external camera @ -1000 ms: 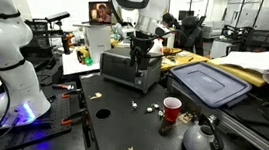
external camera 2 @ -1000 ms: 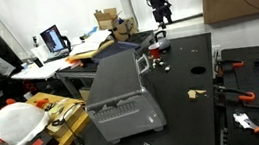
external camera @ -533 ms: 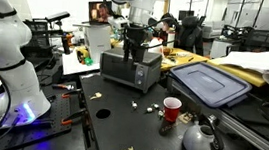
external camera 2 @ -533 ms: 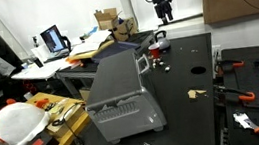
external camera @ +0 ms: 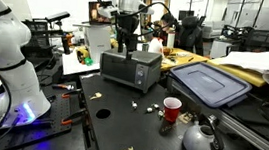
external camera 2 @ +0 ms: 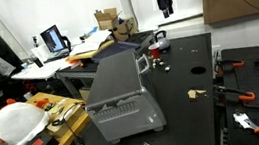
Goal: Pick the sweets from the table and put them in the red cup
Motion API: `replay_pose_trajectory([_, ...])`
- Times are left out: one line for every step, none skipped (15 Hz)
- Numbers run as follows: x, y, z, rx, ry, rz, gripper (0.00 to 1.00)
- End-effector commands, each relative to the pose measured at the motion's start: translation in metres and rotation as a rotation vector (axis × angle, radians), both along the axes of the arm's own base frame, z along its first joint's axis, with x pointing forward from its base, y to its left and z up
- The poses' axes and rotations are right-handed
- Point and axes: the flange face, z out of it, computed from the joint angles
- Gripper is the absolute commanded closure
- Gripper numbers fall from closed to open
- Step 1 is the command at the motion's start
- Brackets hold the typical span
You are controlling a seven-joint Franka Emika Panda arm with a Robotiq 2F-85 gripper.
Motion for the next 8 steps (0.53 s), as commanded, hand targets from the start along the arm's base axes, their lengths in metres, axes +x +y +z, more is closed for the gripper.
replay_pose_trajectory([-0.0129,0.0066,0.0095,0.018,-0.064,0.036,0.00])
replay_pose_trajectory([-0.0137,0.0077,0.0109,0.020,-0.069,0.040,0.00])
replay_pose_trajectory([-0.0143,0.0090,0.0117,0.024,-0.078,0.041,0.00])
replay_pose_trajectory([-0.0151,0.0098,0.0125,0.029,-0.089,0.044,0.00])
replay_pose_trajectory([-0.0156,0.0102,0.0132,0.033,-0.095,0.052,0.00])
replay_pose_trajectory([-0.0159,0.0105,0.0142,0.038,-0.104,0.054,0.00])
replay_pose_trajectory([-0.0160,0.0116,0.0150,0.047,-0.112,0.058,0.00])
replay_pose_trajectory([-0.0158,0.0134,0.0153,0.057,-0.117,0.062,0.00])
